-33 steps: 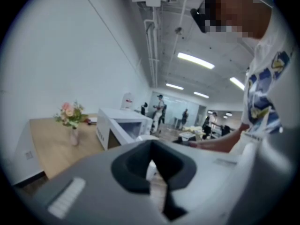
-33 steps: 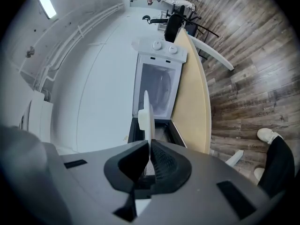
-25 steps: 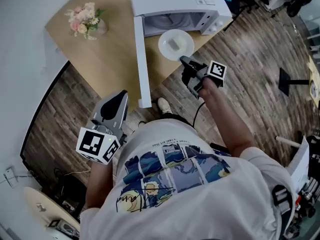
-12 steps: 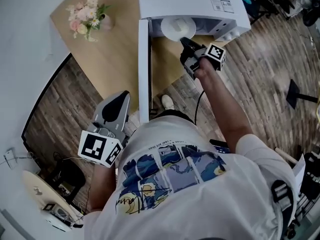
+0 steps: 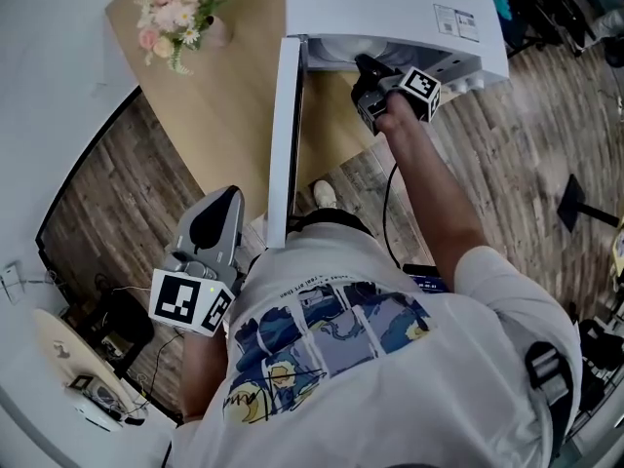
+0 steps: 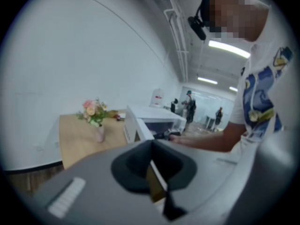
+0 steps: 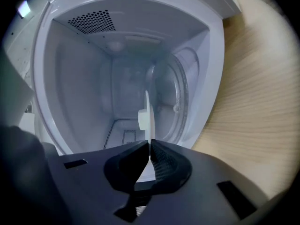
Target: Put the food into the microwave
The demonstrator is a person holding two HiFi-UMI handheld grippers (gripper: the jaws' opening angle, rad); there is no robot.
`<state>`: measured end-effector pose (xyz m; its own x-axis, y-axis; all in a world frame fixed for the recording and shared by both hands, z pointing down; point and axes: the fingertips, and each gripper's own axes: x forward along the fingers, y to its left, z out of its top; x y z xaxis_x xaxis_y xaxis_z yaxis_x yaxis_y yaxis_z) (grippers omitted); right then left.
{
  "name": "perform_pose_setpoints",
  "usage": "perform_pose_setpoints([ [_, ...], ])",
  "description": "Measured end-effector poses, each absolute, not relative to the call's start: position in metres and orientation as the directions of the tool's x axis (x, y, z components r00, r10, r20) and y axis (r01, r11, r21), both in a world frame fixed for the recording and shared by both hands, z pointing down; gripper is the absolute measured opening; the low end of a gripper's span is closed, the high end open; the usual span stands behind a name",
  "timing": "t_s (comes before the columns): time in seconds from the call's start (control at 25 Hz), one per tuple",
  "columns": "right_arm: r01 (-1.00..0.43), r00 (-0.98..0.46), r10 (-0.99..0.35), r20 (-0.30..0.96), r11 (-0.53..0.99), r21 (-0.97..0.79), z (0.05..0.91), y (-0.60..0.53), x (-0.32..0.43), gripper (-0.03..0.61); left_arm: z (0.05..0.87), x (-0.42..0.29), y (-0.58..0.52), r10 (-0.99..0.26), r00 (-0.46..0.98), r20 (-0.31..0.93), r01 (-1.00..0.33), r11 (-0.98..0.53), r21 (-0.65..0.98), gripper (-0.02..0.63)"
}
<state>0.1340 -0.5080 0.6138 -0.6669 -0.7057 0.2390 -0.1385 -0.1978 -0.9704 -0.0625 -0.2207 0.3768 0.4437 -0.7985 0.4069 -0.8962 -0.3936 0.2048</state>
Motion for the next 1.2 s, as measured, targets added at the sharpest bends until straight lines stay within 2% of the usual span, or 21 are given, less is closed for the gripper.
perform_pose_setpoints([
  [0.36, -0.209, -0.650, -0.703, 0.288, -0.198, -0.958, 0.621, -0.526, 0.129, 0.014, 0.380, -0.072, -0.216, -0.818, 0.395, 0.419, -0.919, -0.338, 0.205, 0.008],
  [0.56, -0.328, -0.634, -0.688, 0.354, -0.175, -0.928, 0.622, -0.530, 0.130, 0.018, 0.382, -0.073, -0.217, -0.820, 0.391, 0.419, -0.920, -0.332, 0.209, 0.008],
  [0.84, -0.515, -0.609, -0.656, 0.446, -0.100, -0.851, 0.619, -0.531, 0.131, 0.066, 0.383, -0.075, -0.218, -0.816, 0.398, 0.420, -0.917, -0.340, 0.209, 0.008],
  [1.08, -0.661, -0.590, -0.609, 0.531, -0.014, -0.750, 0.615, -0.525, 0.127, 0.173, 0.386, -0.077, -0.220, -0.807, 0.418, 0.417, -0.908, -0.355, 0.222, 0.008],
  [1.2, -0.710, -0.578, -0.588, 0.565, 0.022, -0.703, 0.614, -0.521, 0.126, 0.186, 0.386, -0.077, -0.220, -0.805, 0.424, 0.416, -0.905, -0.362, 0.221, 0.008],
])
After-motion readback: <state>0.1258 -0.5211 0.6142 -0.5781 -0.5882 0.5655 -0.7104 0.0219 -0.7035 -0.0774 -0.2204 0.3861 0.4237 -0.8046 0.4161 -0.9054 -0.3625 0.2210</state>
